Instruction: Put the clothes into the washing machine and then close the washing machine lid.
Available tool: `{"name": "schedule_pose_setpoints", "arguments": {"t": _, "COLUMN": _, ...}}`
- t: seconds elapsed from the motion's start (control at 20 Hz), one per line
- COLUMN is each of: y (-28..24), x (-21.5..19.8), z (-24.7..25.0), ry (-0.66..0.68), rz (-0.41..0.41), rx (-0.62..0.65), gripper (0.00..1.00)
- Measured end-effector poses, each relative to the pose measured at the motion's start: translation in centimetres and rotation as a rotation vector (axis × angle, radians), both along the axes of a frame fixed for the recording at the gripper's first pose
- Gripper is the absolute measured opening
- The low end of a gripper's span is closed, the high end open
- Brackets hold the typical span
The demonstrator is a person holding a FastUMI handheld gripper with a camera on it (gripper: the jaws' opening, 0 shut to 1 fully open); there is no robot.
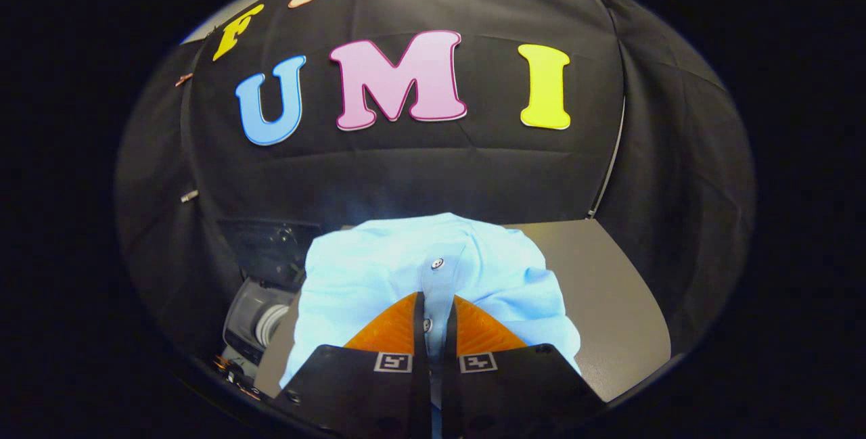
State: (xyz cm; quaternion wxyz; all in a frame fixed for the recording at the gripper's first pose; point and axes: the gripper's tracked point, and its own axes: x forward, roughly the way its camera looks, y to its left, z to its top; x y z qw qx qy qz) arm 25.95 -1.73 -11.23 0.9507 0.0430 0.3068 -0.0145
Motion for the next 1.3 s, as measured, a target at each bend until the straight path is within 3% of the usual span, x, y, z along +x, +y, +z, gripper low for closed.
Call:
{"name": "schedule_pose_setpoints", "arguments": {"t": 0.45, "y": 4.5, "x": 0.5, "z": 6.1, "ry": -0.094, "rz": 0.036, "rx": 0.068, "gripper": 0.11}}
{"name": "schedule_pose_setpoints", "arguments": {"t": 0.8, "y": 13.1, "x": 2.2, "z": 10.9, "ry": -0.173, "rz": 0.126, "rx": 0.113, "gripper": 0.11}}
{"name": "schedule_pose_setpoints", "arguments": {"t": 1.3, "y": 27.1, "x": 3.8, "z": 9.9, "ry": -0.187, "rz": 0.392, "rx": 0.275, "gripper": 0.10}}
